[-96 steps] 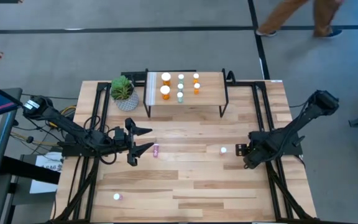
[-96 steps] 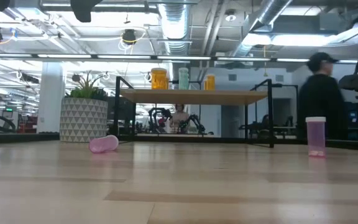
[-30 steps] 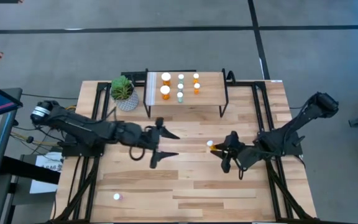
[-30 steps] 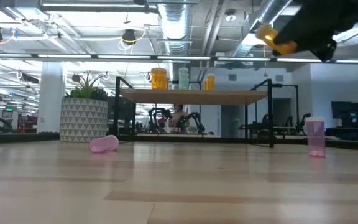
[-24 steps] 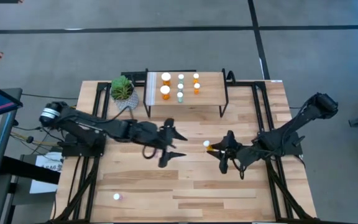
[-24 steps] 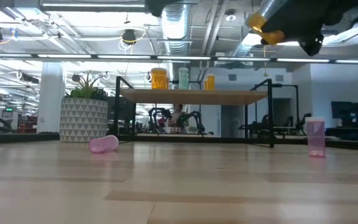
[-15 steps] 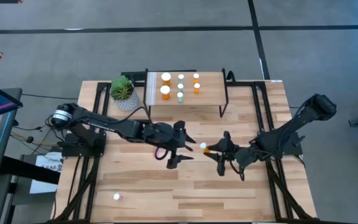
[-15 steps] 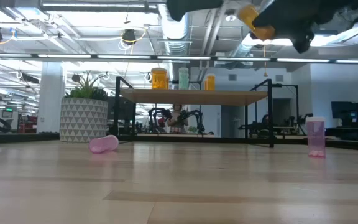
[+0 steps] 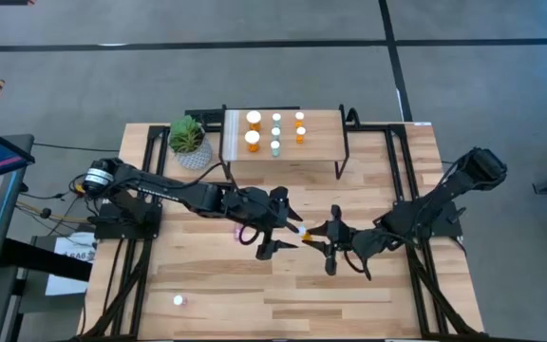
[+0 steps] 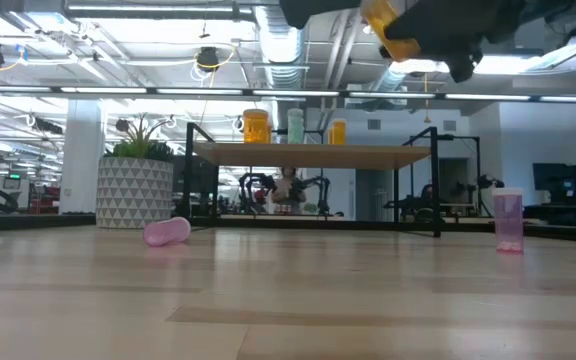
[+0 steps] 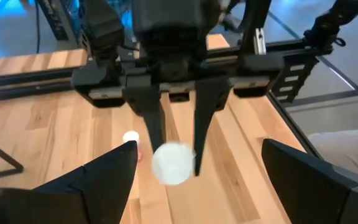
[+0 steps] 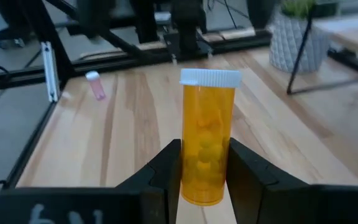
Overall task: Pick and place medicine bottles onto shelf by color
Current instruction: Put the small orange pill bottle on the shelf aligned with the other small orange pill bottles
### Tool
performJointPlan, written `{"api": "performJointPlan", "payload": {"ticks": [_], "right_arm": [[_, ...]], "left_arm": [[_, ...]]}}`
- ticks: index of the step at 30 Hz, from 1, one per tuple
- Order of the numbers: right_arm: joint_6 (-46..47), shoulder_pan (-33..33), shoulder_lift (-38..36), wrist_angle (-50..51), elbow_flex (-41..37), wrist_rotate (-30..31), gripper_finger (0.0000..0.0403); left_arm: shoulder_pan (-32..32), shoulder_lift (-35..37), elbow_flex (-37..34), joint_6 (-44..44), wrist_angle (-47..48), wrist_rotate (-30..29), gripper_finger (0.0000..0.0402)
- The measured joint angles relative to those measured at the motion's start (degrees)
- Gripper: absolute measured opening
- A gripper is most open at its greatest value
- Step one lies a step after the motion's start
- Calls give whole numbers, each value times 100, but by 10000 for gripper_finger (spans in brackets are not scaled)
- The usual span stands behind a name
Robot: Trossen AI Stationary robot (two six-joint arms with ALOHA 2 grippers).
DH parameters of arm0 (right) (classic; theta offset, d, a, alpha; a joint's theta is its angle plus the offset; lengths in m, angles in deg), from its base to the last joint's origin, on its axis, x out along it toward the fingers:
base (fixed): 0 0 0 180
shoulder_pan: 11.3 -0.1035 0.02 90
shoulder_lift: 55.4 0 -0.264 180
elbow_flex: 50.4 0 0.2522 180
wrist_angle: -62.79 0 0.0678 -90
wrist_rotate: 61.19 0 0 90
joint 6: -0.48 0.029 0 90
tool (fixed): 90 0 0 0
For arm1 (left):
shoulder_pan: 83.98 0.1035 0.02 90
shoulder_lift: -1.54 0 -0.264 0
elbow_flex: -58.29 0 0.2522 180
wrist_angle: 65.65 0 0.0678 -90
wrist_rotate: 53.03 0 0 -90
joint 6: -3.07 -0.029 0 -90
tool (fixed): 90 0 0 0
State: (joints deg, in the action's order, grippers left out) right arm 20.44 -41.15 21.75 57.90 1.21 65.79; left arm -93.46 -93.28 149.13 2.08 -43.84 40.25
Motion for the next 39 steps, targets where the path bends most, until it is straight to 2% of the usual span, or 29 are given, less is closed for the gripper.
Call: {"api": "performJointPlan", "payload": {"ticks": [11,20,32,39], "right_arm": [[-1145,0,95,-751,2,28,123],[-1537,81,94,-1074,2,34,123],[-1549,114,94,-1056,2,34,123],[-1547,114,94,-1054,4,34,123]], "left_arm": [[-2,0,-4,22,78,70,324],[-2,0,-7,21,106,-421,320],[-2,0,-11,0,80,-373,229],[-2,0,-11,-4,-125,-371,205]]}}
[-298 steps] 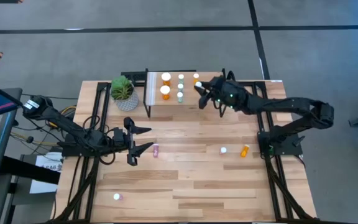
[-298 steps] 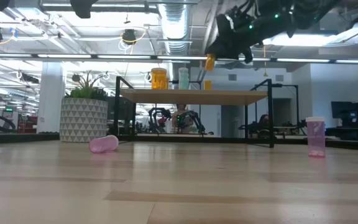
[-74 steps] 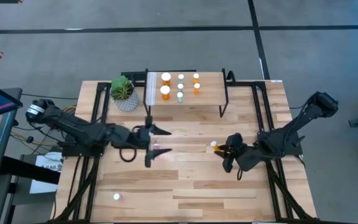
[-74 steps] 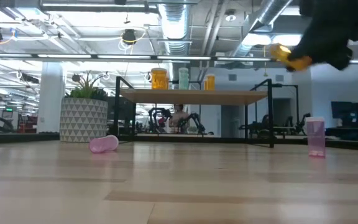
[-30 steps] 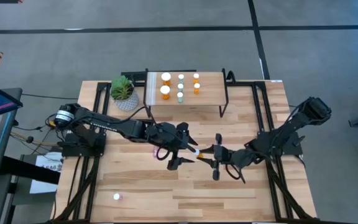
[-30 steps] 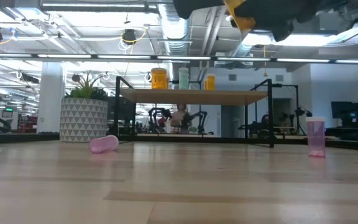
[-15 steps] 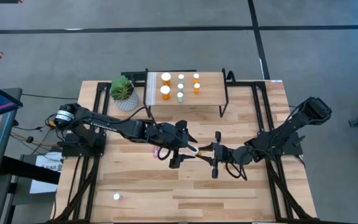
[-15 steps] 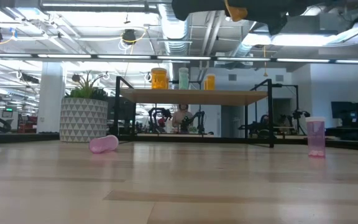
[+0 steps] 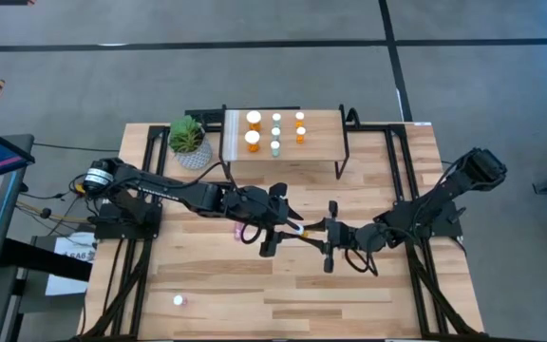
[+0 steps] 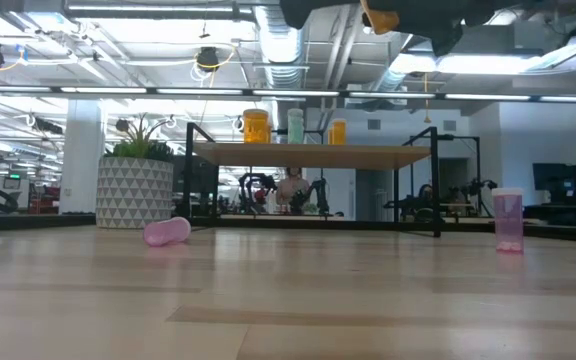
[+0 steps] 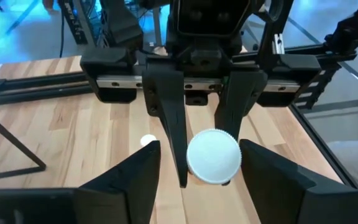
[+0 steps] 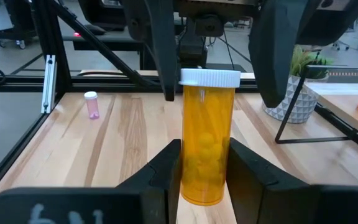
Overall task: Pick and place medicine bottles onto shelf by color
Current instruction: Put the small orange pill bottle on the shelf aligned with the other small orange pill bottles
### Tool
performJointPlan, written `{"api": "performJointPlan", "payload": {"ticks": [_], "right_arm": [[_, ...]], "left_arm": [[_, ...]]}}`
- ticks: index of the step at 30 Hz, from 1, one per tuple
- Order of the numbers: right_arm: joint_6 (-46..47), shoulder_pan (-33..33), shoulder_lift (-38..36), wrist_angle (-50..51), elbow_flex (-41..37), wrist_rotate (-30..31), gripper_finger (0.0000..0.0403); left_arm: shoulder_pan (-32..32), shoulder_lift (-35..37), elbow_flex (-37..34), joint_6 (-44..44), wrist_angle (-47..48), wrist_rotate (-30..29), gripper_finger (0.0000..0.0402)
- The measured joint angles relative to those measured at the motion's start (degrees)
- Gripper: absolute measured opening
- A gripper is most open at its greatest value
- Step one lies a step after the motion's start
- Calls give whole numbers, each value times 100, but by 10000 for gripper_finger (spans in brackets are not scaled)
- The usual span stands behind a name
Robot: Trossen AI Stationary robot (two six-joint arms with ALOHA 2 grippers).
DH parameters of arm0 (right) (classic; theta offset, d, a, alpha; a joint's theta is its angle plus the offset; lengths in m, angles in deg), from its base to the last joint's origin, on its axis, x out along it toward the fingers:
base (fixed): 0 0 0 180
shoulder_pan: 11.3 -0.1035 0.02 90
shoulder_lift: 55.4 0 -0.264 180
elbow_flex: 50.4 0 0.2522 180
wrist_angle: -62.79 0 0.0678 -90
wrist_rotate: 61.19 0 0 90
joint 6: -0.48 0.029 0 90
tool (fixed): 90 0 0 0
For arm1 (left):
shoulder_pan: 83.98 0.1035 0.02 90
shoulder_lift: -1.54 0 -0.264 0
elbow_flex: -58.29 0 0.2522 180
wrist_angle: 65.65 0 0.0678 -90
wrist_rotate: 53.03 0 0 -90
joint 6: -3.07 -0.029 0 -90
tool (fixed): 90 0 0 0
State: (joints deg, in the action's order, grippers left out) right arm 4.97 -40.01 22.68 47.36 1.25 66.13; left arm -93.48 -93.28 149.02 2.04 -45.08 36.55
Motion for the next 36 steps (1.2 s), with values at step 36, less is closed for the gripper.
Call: {"api": "performJointPlan", "payload": {"ticks": [36], "right_arm": [[552,118,-93,597,9,16,247]], "left_arm": [[13,4,-2,18,32,-31,108]]}}
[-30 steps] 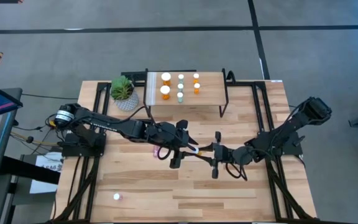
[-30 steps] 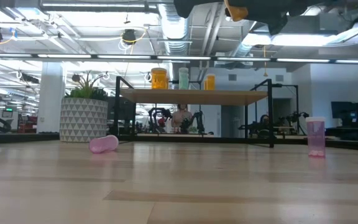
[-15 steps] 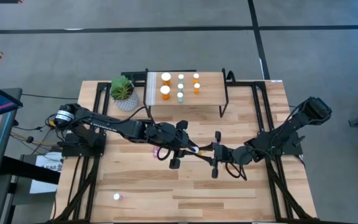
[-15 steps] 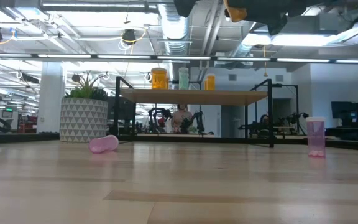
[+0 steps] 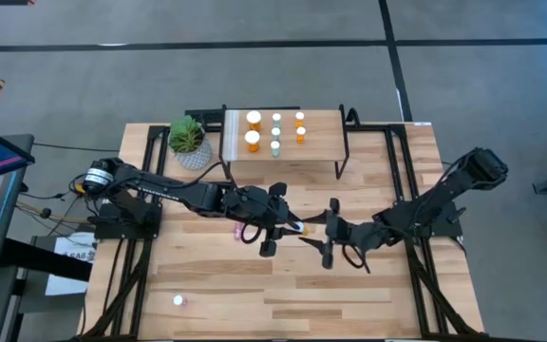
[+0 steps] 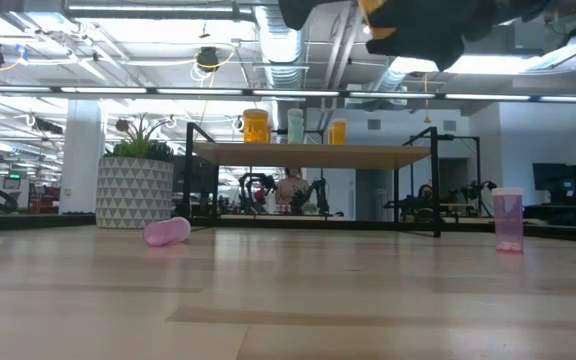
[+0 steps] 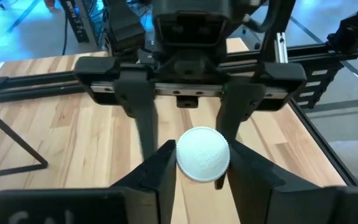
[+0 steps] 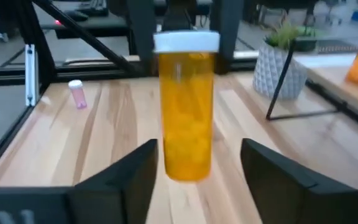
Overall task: Pick and place medicine bottles onto shelf by color
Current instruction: Put the small orange pill bottle on the shelf aligned with the other small orange pill bottles
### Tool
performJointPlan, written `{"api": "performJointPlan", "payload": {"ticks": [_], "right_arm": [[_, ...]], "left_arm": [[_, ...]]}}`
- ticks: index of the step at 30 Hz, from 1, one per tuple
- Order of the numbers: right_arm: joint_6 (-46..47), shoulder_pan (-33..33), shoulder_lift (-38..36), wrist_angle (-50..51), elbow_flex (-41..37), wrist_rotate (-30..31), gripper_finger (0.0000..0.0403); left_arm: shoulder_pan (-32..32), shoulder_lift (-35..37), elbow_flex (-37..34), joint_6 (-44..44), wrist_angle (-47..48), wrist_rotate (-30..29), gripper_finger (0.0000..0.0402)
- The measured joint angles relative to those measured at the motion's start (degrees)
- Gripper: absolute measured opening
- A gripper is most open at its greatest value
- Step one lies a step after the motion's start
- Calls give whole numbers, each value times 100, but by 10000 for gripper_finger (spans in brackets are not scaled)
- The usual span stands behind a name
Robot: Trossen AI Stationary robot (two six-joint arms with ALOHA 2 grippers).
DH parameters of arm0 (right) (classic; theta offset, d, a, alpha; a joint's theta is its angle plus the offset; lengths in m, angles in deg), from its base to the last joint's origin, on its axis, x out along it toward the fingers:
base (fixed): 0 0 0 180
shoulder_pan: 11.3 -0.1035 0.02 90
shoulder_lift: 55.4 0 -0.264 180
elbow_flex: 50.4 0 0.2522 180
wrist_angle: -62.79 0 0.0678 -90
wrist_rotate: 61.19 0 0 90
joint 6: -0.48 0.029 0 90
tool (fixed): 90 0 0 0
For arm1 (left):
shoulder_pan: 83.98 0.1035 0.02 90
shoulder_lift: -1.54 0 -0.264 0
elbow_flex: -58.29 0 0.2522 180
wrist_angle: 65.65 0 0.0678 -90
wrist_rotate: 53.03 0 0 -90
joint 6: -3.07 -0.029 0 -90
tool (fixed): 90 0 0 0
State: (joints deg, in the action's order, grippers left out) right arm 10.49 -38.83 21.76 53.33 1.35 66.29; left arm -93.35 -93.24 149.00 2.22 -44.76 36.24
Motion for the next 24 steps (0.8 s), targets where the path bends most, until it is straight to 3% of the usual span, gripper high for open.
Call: {"api": "performJointPlan", "payload": {"ticks": [6,13,18,24], "right_arm": [[843,-33,-160,1407,224,-3,286],[2107,-77,-464,3109,321,-1,286],[2514,-142,-485,3617,312,41,286],[2368,-355,-639,3687,299,685,286]], "left_arm": [[104,55,165,-16,215,-66,104],[434,17,1124,-253,1678,-900,106],[924,17,1407,-389,1955,-900,106],[1647,-142,1430,-403,1913,-428,106]]}}
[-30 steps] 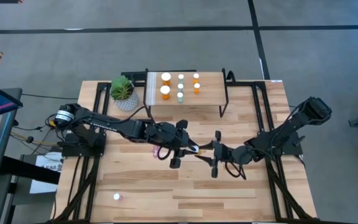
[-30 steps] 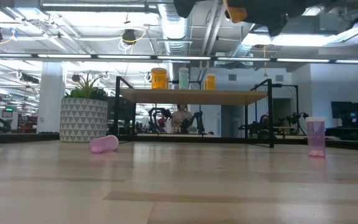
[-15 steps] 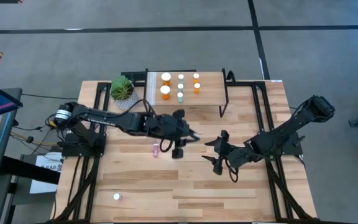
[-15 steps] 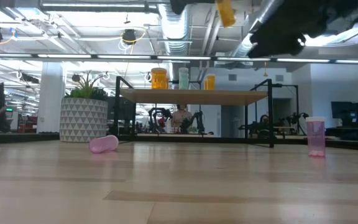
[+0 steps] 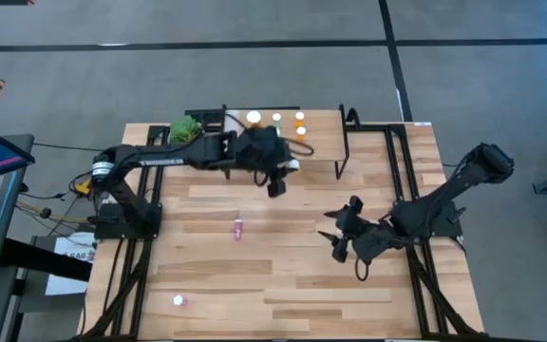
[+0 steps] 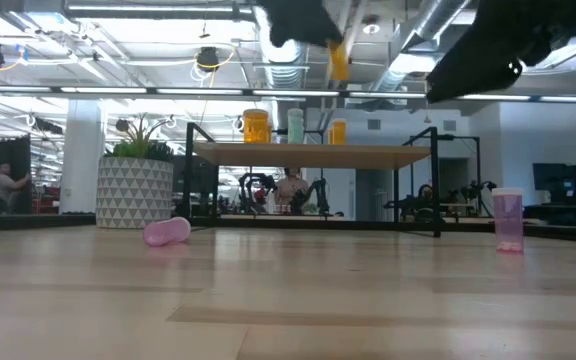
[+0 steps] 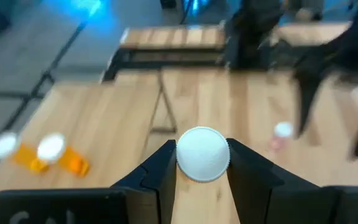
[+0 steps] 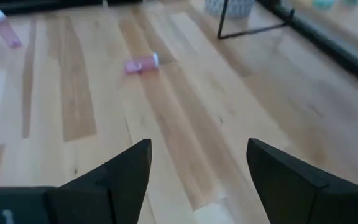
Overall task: Pick and place medicine bottles onto shelf by color
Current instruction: Put the small orange pill bottle on the shelf aligned with the other small orange pill bottles
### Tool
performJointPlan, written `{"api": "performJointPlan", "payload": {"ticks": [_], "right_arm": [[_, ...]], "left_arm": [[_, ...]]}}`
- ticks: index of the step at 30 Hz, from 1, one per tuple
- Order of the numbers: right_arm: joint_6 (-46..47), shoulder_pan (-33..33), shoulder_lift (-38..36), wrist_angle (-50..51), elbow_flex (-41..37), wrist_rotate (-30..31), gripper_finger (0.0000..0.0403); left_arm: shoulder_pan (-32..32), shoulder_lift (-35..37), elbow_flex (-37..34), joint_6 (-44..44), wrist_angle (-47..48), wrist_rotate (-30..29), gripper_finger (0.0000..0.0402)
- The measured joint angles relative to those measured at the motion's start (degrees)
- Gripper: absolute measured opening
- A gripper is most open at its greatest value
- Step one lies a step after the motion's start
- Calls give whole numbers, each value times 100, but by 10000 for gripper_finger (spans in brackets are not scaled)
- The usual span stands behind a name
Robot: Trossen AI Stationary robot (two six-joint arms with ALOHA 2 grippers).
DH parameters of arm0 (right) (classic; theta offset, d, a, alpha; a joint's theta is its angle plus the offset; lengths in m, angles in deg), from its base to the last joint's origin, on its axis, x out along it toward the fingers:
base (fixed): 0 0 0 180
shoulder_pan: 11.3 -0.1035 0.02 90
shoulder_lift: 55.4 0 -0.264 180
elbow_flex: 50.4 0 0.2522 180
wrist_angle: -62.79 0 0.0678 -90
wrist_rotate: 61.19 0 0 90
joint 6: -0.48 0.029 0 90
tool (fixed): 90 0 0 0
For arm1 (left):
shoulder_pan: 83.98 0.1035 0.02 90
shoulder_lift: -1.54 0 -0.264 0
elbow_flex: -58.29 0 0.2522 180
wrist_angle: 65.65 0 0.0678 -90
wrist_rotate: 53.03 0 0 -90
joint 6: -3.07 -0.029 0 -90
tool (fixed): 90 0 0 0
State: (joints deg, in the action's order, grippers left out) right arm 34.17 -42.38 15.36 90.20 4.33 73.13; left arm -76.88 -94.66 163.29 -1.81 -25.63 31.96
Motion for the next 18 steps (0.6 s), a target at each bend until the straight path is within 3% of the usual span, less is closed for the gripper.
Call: {"api": "performJointPlan", "payload": {"ticks": [9,18], "right_arm": [[-419,-167,-889,249,2,814,286],[-800,-165,-1126,296,2,872,286]], "left_arm": [[559,-770,586,-83,184,435,106],[813,-1690,1960,-266,940,421,106]]}}
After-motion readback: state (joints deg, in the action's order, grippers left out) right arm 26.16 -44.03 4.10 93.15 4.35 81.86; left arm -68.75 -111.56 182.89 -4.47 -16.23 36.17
